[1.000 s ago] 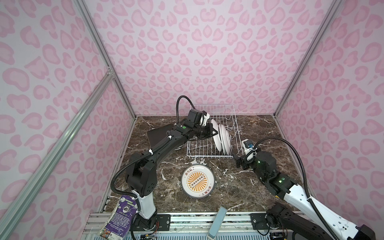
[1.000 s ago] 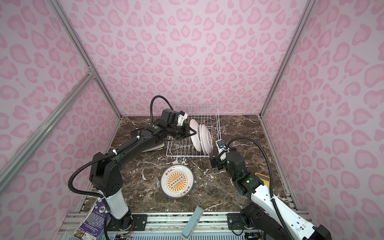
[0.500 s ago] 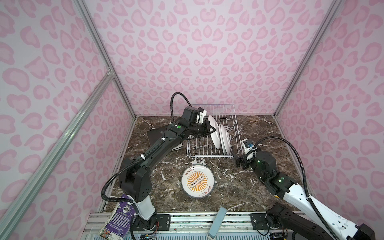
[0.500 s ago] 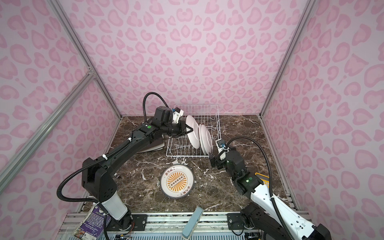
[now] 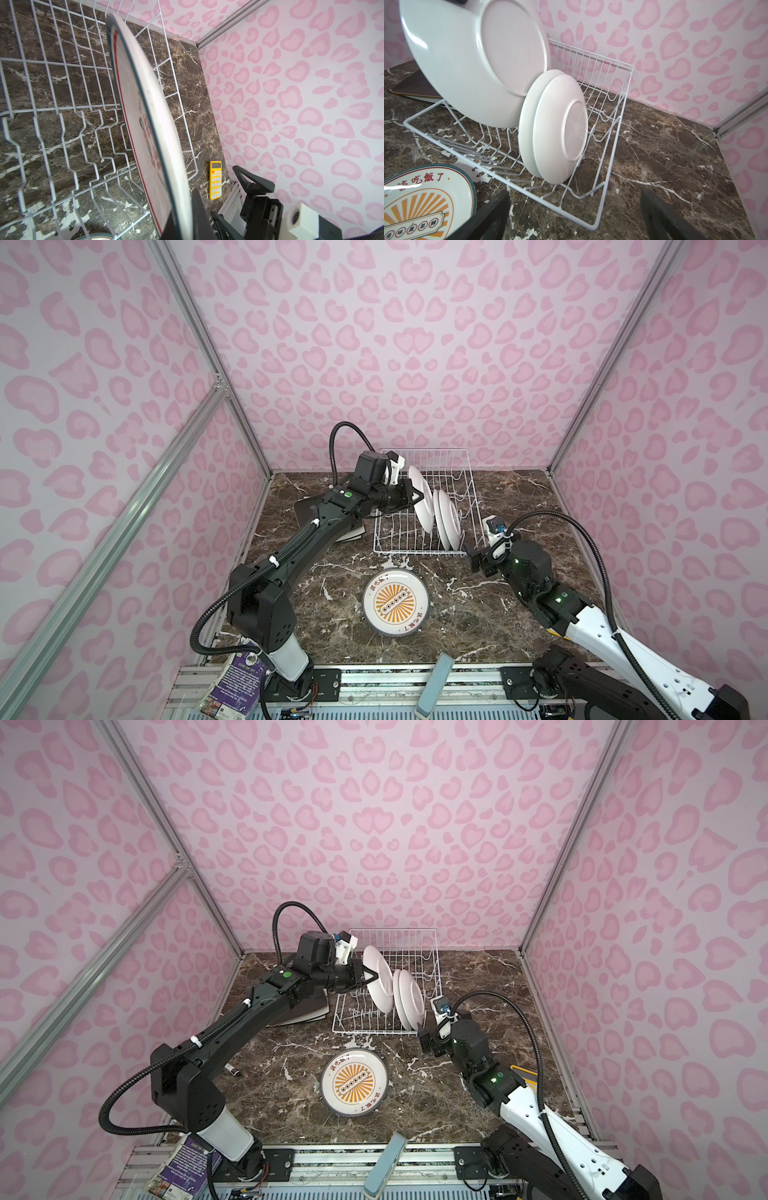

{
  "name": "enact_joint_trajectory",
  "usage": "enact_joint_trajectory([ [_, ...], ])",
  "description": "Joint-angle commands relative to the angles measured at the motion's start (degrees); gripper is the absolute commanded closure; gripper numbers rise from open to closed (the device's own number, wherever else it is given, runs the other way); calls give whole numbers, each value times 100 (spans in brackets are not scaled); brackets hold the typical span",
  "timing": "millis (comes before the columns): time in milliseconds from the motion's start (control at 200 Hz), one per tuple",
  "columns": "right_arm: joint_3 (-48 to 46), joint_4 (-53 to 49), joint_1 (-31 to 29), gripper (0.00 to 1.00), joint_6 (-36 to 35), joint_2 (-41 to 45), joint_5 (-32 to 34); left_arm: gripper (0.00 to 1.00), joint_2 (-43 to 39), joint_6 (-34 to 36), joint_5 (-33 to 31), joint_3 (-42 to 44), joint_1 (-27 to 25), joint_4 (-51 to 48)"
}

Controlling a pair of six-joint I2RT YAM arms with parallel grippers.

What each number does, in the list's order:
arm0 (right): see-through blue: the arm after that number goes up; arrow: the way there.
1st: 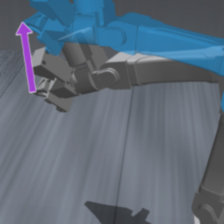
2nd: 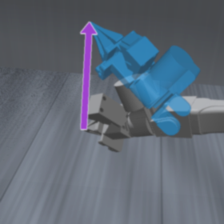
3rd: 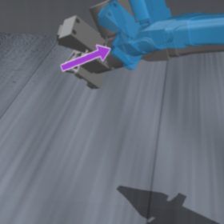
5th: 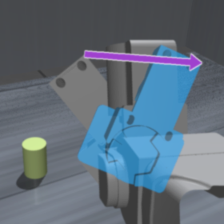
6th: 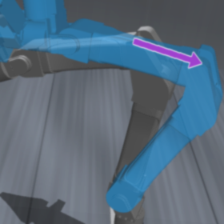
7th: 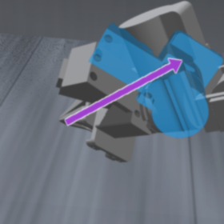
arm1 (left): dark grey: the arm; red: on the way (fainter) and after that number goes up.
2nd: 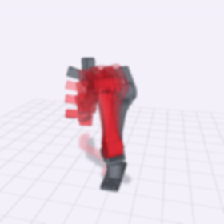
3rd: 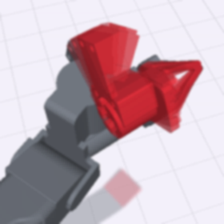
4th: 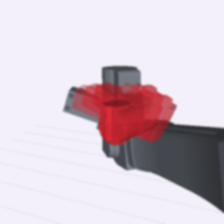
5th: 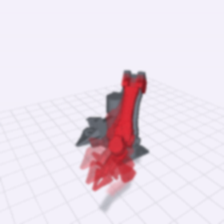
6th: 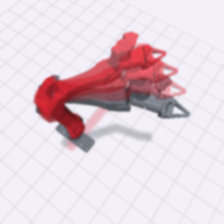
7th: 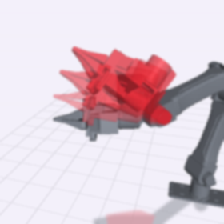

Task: Unload the plates from the dish rack
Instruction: 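Lift the printed plate upward out of the rack with the left gripper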

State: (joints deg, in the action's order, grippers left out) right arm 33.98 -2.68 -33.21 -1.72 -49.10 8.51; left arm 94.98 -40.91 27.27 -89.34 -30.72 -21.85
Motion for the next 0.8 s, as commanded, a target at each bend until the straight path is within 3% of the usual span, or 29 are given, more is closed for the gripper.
enact_joint_trajectory([
  [0, 34, 228, 8, 1, 6, -47, -47, 97, -211, 99, -82, 69, 13, 264],
  [345, 63, 254, 5, 1, 108, -39, -134, 97, -764, 489, -597, 317, 285, 48],
  [570, 113, 346, 15, 1, 325, -100, -122, 97, -1216, 1492, -849, 481, 277, 157],
  [795, 539, 101, 107, 1, 1035, -349, -346, 97, -1824, 2626, -1164, 884, 154, 463],
])
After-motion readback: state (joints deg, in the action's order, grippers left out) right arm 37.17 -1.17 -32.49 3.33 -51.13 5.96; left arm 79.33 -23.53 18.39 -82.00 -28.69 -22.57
